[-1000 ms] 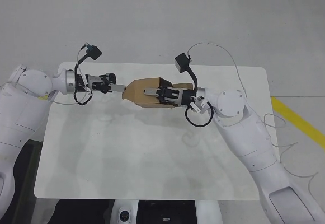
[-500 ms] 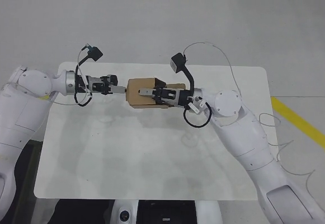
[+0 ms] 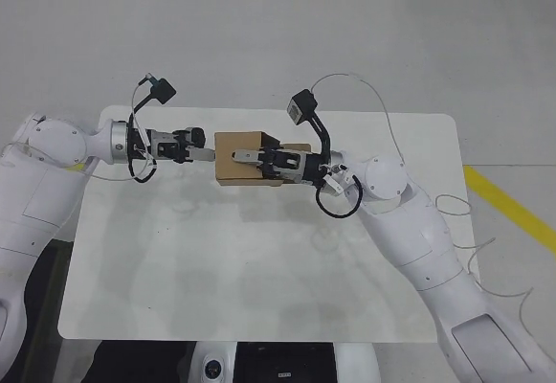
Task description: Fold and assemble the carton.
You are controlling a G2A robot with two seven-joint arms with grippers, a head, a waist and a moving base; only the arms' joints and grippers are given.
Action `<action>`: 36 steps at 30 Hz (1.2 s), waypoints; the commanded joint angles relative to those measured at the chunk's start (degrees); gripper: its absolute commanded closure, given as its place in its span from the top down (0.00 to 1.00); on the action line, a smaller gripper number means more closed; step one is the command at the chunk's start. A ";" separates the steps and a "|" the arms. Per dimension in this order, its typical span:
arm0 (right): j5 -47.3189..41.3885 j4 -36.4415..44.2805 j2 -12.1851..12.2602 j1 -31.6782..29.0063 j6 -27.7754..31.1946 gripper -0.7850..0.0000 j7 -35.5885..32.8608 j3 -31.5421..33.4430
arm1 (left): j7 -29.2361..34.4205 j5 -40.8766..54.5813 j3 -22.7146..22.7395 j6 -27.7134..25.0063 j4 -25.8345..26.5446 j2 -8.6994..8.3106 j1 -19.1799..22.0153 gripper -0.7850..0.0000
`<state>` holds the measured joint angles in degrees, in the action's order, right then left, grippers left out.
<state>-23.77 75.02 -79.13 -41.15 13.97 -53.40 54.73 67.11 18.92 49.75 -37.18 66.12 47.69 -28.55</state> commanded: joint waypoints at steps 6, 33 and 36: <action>-3.34 -1.26 -0.53 0.15 1.51 0.00 -1.06 -0.56 | -0.14 0.19 0.69 -0.13 2.70 -0.74 -1.42 1.00; -6.34 -5.02 -2.09 1.39 3.39 0.00 -2.93 -2.42 | 1.06 4.10 0.36 1.07 5.25 -0.98 -2.12 1.00; -6.57 -5.29 -2.23 1.45 3.52 0.00 -3.07 -2.48 | 1.20 4.42 0.15 1.21 5.12 -0.87 -2.02 1.00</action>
<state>-30.22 69.81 -81.31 -39.72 17.45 -56.38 52.28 68.23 23.16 49.98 -36.06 71.28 46.78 -30.62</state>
